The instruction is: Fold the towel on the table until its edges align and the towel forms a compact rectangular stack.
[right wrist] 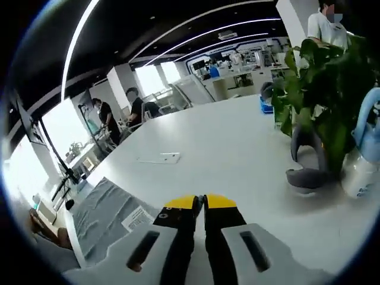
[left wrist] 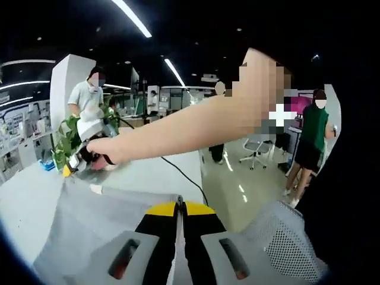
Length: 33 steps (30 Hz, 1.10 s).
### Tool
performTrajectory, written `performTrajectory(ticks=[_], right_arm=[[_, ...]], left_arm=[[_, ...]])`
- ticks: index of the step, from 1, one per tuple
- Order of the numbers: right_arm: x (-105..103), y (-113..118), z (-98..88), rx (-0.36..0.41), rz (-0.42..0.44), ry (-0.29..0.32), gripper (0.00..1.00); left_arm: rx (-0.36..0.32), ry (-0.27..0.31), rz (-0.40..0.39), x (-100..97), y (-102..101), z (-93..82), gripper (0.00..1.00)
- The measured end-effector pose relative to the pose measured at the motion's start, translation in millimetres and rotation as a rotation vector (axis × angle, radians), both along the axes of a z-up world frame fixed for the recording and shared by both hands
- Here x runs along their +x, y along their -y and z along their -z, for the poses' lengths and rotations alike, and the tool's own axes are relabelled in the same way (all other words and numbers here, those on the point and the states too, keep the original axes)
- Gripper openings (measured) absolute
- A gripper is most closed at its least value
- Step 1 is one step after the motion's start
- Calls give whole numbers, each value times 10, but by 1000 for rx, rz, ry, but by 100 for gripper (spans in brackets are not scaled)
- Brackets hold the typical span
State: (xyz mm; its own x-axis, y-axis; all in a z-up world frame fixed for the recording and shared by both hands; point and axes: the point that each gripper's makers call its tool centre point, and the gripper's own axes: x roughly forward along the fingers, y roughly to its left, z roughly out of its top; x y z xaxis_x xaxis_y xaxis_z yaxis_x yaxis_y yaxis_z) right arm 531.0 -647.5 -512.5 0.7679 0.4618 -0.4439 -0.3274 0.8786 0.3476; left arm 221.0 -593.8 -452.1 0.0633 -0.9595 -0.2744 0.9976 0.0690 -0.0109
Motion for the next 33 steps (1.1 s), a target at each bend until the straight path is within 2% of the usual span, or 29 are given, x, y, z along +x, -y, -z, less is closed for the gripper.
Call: performTrajectory(ticks=[2, 6, 8, 10, 13, 19, 25, 33], right_arm=[[-27, 26, -124, 27, 11, 7, 1], [-62, 78, -432, 36, 17, 64, 1], [-75, 86, -602, 66, 25, 91, 1], [-80, 82, -771, 100, 25, 113, 1], [-87, 80, -989, 105, 19, 145, 1], [-93, 30, -1467, 124, 7, 216, 1], [-109, -46, -1810, 107, -22, 258, 1], [-99, -5, -2129, 98, -20, 290, 1]], left_arm=[[-21, 4, 3, -33, 25, -97, 3], [-89, -27, 4, -75, 92, -304, 3], [-113, -40, 11, -98, 129, -405, 3], [-134, -30, 21, -126, 161, -507, 3], [-159, -18, 28, -154, 187, -657, 3], [-261, -53, 21, -178, 211, -1045, 3], [-324, -40, 20, -217, 223, -1367, 2], [-363, -16, 21, -216, 313, -1606, 2]])
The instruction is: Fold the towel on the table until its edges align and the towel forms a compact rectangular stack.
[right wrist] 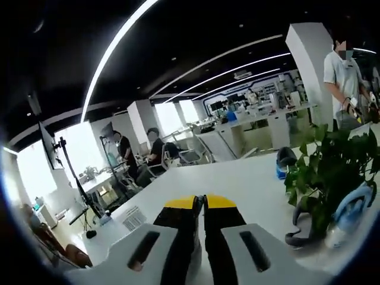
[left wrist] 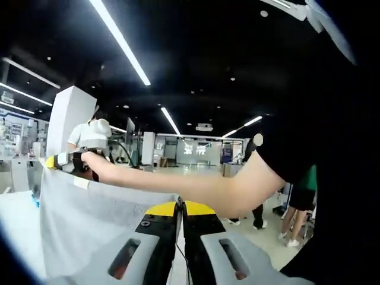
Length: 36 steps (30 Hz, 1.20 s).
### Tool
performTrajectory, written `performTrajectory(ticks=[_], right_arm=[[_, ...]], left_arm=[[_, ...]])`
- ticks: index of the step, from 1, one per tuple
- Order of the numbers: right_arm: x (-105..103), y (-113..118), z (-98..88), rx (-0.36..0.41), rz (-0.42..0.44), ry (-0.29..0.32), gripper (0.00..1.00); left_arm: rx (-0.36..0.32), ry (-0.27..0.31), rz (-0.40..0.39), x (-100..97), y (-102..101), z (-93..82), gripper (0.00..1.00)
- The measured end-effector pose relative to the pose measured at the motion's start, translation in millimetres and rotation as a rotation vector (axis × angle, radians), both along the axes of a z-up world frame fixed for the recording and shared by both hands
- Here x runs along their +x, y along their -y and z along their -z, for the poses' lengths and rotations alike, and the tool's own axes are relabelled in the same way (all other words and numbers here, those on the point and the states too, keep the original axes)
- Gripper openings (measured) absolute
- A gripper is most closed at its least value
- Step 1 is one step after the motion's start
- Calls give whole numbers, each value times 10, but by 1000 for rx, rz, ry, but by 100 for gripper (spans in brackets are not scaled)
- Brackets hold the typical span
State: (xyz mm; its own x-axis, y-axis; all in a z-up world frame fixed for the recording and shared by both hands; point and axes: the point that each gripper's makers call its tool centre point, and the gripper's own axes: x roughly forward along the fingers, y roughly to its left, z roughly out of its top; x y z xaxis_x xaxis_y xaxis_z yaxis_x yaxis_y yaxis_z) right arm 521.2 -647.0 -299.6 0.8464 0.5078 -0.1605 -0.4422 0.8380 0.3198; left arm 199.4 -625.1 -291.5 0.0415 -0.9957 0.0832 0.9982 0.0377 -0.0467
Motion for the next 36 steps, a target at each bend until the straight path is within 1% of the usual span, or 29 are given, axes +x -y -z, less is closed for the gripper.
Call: performTrajectory(ticks=[1, 3, 5, 9, 12, 14, 18, 19, 21, 22, 25, 26, 28, 34, 36], right_arm=[[8, 4, -25, -3, -2, 4, 1], [57, 51, -57, -42, 4, 9, 1], [81, 76, -101, -44, 7, 6, 1], [124, 111, -191, -46, 9, 5, 1], [165, 100, -116, -53, 15, -18, 1], [166, 66, -14, -59, 14, -43, 1], [157, -34, 143, -40, 10, -87, 1], [154, -69, 161, -36, 6, -93, 1], [154, -132, 196, -39, 6, -102, 1], [158, -188, 225, -48, -1, -112, 1], [174, -316, 269, -49, -13, -133, 1], [177, -380, 275, -45, -18, -137, 1], [186, -478, 287, -43, -33, -140, 1], [202, -864, 385, -26, -81, -162, 1], [210, -1016, 454, -13, -104, -182, 1]], left_arm=[[-4, 22, -4, 12, 13, -41, 2], [-14, 24, -16, 57, 27, -88, 2], [-23, 14, -21, 89, 21, -116, 2], [-17, 52, -46, 129, -48, -160, 3], [-9, 52, -67, 180, -145, -136, 3], [-1, 51, -85, 198, -234, -97, 3], [37, 37, -150, 239, -527, 42, 3], [39, 31, -167, 247, -625, 71, 2], [32, -3, -197, 274, -755, 97, 2], [30, -15, -214, 286, -851, 114, 2], [39, -23, -264, 326, -1083, 173, 2], [35, -39, -288, 357, -1181, 194, 2], [29, -66, -308, 374, -1325, 225, 2], [65, -65, -363, 369, -1672, 362, 2], [110, -56, -367, 353, -1794, 485, 2]])
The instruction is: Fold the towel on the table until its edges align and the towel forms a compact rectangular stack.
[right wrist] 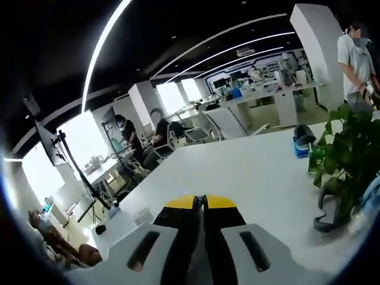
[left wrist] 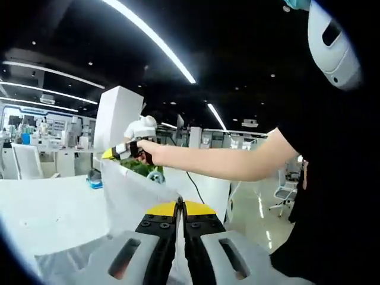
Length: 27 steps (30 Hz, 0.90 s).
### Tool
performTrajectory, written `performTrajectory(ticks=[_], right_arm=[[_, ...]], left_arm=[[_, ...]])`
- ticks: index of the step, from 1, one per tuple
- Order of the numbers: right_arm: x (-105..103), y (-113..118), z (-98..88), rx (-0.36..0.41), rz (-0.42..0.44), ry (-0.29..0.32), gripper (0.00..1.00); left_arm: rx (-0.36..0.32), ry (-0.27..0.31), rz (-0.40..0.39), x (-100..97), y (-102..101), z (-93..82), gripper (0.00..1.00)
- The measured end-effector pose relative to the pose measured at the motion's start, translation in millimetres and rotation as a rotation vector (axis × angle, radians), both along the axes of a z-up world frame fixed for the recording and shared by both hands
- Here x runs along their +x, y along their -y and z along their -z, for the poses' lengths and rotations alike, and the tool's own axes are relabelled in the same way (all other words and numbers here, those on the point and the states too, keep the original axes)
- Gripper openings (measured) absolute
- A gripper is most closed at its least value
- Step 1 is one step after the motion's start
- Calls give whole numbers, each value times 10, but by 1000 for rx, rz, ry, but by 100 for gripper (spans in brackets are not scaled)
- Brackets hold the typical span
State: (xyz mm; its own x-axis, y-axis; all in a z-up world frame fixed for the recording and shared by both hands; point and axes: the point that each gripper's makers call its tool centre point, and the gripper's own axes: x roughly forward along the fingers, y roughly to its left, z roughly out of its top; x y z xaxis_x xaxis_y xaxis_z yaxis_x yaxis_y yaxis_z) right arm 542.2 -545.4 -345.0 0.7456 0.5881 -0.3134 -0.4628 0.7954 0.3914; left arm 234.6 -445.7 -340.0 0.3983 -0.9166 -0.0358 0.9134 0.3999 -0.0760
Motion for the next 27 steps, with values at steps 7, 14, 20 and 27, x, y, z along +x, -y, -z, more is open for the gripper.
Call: performTrajectory(ticks=[7, 14, 20, 27], right_arm=[[-27, -495, 321, -5, -93, -89, 1], [-56, -760, 627, -8, -137, -153, 1], [-66, -1010, 833, 4, -156, -197, 1], [42, -1249, 959, -40, -208, -211, 1]], left_arm=[[34, -49, -89, -19, -560, 316, 2], [74, -112, -206, 26, -1059, 700, 2], [120, -179, -236, 0, -1232, 1041, 2], [124, -236, -263, -81, -1310, 1221, 2]])
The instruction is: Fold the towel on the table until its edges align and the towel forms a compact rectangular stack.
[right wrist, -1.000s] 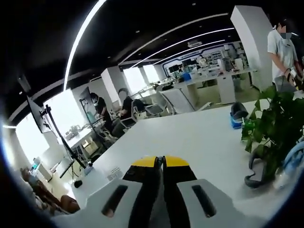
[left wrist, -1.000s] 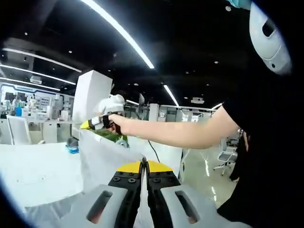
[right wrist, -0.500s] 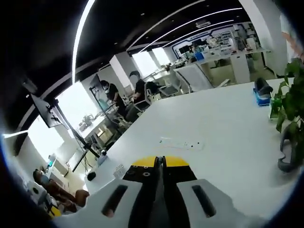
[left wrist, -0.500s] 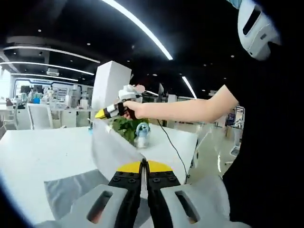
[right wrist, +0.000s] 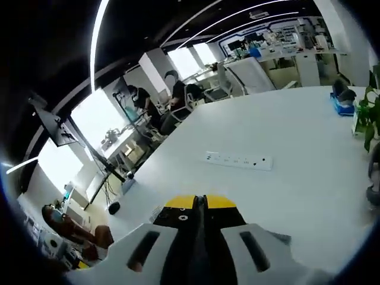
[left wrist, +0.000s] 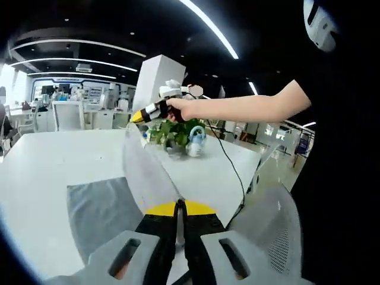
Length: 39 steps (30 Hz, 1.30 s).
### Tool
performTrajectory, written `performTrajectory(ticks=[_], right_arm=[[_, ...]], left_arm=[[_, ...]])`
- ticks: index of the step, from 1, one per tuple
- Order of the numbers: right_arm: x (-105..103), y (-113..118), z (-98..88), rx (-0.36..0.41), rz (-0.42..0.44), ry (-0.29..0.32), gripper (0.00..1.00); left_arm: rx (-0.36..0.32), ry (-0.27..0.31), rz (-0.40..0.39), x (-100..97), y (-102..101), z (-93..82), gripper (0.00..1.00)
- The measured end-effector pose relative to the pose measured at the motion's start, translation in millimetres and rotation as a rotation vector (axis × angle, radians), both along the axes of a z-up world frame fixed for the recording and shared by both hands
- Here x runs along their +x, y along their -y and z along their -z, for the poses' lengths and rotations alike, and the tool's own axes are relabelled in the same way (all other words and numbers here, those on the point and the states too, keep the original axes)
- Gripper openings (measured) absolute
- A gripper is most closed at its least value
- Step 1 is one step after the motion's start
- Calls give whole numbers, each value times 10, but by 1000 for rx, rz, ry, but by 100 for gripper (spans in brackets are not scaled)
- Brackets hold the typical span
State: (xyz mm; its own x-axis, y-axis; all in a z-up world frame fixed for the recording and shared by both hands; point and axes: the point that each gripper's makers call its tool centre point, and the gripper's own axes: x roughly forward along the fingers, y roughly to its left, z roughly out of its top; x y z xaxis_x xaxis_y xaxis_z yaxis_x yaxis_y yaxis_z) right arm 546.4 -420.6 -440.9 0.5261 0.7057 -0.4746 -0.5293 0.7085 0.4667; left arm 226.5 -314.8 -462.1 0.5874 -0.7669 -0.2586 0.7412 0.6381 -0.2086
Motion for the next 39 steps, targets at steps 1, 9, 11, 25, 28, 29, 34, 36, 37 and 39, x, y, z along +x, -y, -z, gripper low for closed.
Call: performTrajectory(ticks=[1, 9, 11, 25, 28, 29, 34, 36, 37, 39], right_arm=[[7, -36, 14, -3, -6, -1, 1], [61, -353, 110, -19, -48, -31, 1], [72, -433, 133, -23, -60, -39, 1], [52, -812, 309, -35, -128, -93, 1], [73, -867, 428, -37, -122, -108, 1], [79, -882, 459, -26, -114, -121, 1], [80, -1009, 574, 8, -90, -156, 1], [58, -1066, 627, -14, -105, -158, 1], [64, -1095, 662, -27, -112, -160, 1], [84, -1146, 724, -40, -119, -164, 1]], left_arm=[[-6, -8, -14, -6, -26, 14, 2], [-33, 4, -113, -5, -273, -16, 2], [-23, 8, -124, -1, -322, -19, 2], [22, -19, -177, -12, -542, 111, 2], [61, -46, -193, 9, -606, 249, 2], [65, -46, -194, 13, -618, 271, 2], [71, -91, -225, 36, -735, 448, 2], [92, -120, -235, 35, -796, 554, 2], [106, -122, -238, 39, -823, 593, 2], [114, -136, -236, 43, -854, 646, 2]])
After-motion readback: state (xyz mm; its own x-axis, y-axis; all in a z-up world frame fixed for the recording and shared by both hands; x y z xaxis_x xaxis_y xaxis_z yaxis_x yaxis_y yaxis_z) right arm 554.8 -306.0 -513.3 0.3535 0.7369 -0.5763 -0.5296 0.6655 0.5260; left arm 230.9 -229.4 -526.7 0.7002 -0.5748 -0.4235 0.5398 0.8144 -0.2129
